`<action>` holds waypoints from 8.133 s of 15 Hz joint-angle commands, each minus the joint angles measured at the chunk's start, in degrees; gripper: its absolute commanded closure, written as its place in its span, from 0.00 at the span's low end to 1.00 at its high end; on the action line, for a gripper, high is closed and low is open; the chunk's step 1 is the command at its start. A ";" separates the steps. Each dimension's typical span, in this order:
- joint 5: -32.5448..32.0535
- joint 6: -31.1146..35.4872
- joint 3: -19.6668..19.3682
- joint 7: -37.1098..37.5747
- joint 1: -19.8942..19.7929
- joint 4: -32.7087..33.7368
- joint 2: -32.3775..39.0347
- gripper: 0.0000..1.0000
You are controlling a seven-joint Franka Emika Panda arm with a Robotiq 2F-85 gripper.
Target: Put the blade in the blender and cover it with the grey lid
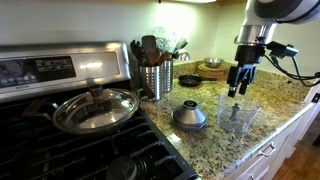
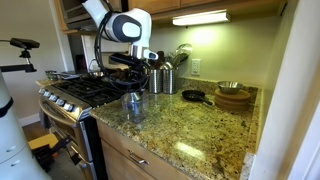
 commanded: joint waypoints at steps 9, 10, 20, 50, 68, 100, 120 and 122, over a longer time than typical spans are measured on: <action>-6.84 0.13 5.46 3.56 4.04 2.76 -4.84 0.12; -7.39 0.52 5.99 3.21 4.53 3.38 -4.06 0.05; -9.82 0.93 7.99 2.01 6.34 5.85 -0.47 0.00; -10.00 3.70 9.57 -1.00 5.73 19.53 20.61 0.25; -12.23 1.46 9.50 0.10 6.30 19.46 17.19 0.65; -15.42 -6.92 2.07 6.45 0.30 1.90 -7.43 0.65; -14.55 -0.72 3.43 9.19 1.35 -4.46 -12.78 0.65; -15.00 -0.56 4.22 10.03 1.40 -5.16 -13.84 0.65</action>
